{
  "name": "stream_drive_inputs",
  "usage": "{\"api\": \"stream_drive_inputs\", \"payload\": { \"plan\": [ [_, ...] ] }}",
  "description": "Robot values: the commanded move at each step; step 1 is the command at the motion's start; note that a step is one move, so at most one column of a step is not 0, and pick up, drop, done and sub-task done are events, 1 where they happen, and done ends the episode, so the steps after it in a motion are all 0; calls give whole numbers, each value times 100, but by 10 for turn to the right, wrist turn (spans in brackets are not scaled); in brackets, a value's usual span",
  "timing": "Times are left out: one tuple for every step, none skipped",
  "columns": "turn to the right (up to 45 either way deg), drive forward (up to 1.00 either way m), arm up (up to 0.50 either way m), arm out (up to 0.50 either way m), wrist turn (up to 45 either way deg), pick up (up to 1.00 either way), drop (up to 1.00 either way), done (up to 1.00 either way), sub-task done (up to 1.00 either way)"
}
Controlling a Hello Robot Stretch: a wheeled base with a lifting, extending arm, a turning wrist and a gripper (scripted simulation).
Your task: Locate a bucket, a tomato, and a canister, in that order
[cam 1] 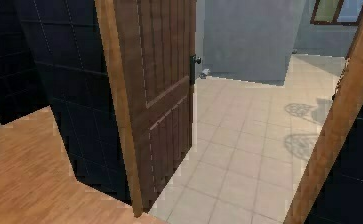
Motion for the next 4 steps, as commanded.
{"api": "stream_drive_inputs", "payload": {
  "plan": [
    [60, 0, 0, 0, 0, 0, 0, 0, 0],
    [0, 60, 0, 0, 0, 0, 0, 0, 0],
    [120, 0, 0, 0, 0, 0, 0, 0, 0],
    [0, 100, 0, 0, 0, 0, 0, 0, 0]
  ]
}}
